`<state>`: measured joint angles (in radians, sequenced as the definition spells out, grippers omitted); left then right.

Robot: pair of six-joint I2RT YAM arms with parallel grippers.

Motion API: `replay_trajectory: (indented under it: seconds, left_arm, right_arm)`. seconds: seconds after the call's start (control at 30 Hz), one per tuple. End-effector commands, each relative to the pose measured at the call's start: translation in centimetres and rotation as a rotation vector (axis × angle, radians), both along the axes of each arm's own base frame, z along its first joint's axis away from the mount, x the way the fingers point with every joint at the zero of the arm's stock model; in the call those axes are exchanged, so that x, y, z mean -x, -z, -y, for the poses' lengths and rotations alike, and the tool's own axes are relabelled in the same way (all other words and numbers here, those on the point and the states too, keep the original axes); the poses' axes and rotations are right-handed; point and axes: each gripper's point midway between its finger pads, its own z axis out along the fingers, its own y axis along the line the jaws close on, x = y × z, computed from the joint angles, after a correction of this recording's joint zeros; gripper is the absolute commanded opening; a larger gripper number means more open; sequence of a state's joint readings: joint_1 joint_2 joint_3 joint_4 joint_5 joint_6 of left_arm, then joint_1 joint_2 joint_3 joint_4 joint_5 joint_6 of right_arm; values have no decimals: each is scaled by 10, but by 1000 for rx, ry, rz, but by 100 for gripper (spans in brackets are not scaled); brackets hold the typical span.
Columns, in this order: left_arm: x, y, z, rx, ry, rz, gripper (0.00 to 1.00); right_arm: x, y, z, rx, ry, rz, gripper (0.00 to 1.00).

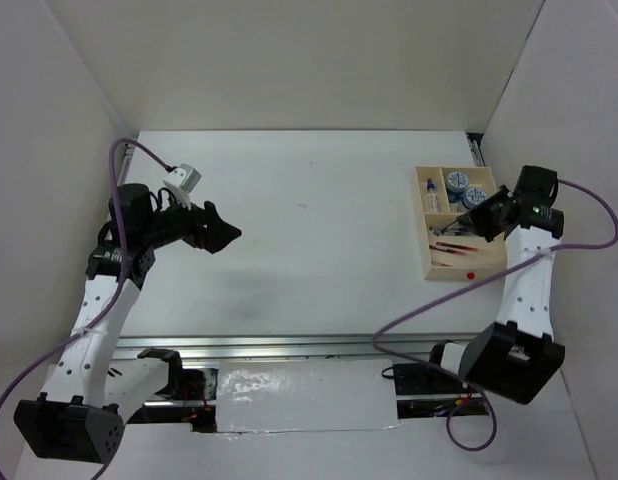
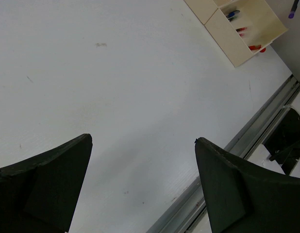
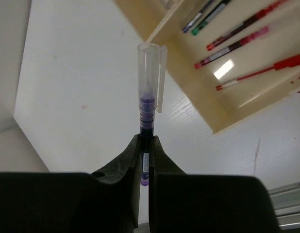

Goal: Sort the stationery into containers
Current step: Place the pen in the storage box.

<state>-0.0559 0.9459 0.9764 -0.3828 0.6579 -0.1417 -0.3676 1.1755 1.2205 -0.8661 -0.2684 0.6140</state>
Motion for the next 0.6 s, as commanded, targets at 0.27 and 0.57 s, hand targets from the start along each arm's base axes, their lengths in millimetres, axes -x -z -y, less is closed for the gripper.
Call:
replay_trajectory:
  seconds: [0.27,0.57]
  left_arm:
    - [-11,8,9,64,20,-22,99]
    - [-16,12,14,84,38,-42,99]
  right_arm:
    - [-20,56,77,-230,424,-140,0]
    - [-26,82,85,-276,562,-186,0]
